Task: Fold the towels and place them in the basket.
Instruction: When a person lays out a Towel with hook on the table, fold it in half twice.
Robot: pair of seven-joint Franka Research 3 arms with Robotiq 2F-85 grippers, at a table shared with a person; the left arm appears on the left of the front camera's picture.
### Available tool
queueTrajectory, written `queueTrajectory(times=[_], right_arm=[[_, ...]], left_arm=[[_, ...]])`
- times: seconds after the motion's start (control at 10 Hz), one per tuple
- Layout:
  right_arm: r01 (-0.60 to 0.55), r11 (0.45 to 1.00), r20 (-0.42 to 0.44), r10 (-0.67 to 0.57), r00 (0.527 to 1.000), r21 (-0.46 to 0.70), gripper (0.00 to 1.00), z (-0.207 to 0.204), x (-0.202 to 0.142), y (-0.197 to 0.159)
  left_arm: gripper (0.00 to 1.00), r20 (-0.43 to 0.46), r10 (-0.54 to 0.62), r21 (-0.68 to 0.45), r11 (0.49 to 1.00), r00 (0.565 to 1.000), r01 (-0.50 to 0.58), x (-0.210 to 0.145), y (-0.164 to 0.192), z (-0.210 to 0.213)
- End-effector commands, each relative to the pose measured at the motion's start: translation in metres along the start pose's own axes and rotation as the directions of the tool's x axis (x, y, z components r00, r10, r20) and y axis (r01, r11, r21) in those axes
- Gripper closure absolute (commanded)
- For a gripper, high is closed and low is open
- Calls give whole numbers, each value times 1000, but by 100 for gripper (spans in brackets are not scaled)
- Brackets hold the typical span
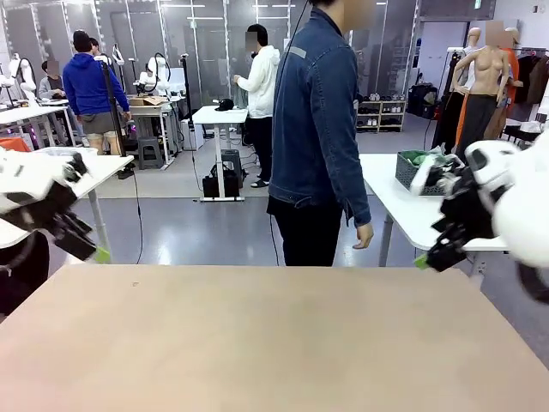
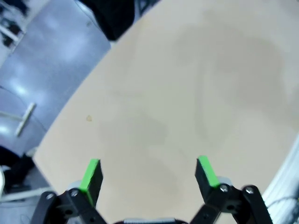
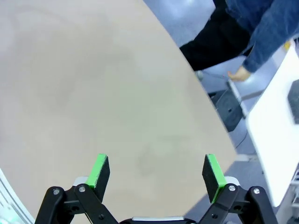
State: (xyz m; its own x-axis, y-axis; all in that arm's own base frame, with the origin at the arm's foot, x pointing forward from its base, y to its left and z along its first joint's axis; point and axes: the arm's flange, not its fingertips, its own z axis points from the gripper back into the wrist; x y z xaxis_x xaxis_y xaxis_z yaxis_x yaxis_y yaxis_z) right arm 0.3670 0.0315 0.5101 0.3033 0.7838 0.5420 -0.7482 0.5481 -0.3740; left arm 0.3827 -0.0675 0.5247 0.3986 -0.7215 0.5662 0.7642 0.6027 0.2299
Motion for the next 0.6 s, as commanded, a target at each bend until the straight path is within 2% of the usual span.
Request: queueTrajectory(times=[0.0,0.2,0.5], right_arm=[[-140,988,62,136,989,60,0,38,-18,-23],[-230,969,90,222,971,88,0,74,-27,-37],[-316,931,229,272,935,182,0,117,-37,-56]], left_arm=[[0,40,-126,-89,988,991,129,-4,24,44],[0,85,-241,-147,957,967,251,-6,40,89],[0,203,-316,-260,895,927,362,-13,62,133]])
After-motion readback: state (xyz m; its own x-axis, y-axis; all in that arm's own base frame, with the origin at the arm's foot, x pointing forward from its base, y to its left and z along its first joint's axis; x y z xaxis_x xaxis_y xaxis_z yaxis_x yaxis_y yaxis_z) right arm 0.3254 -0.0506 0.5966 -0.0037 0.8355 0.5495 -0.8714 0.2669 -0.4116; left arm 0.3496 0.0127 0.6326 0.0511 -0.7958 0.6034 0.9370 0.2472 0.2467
